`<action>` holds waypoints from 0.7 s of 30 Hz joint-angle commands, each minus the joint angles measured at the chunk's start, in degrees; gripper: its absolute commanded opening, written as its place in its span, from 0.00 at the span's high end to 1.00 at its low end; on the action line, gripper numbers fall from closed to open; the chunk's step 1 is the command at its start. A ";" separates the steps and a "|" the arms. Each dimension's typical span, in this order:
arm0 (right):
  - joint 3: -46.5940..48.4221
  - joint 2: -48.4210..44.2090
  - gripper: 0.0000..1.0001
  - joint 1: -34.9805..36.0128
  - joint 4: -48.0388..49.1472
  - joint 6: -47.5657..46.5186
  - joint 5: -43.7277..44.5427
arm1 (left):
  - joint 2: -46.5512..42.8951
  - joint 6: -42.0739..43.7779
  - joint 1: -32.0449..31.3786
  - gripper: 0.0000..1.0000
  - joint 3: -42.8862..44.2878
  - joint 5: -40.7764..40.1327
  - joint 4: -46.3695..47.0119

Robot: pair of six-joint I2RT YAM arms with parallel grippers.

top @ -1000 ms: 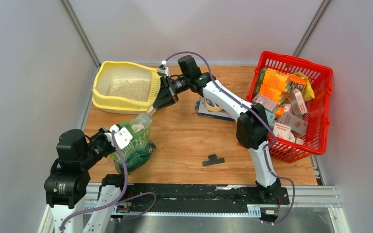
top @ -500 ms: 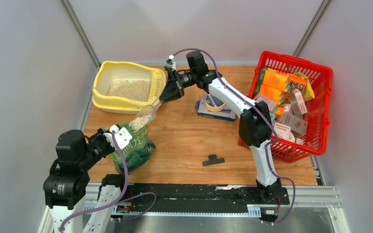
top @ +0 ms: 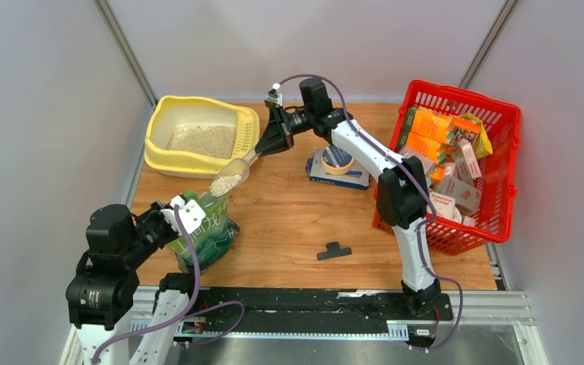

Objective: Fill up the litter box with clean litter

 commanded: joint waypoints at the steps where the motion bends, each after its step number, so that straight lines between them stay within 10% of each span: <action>1: -0.06 -0.36 1.00 0.31 4.03 2.81 -0.67 | -0.57 1.61 0.17 1.00 3.48 -0.85 11.39; 21: 3.01 2.28 1.00 0.22 12.91 12.74 -3.13 | 0.67 3.63 0.17 1.00 3.83 -1.73 9.10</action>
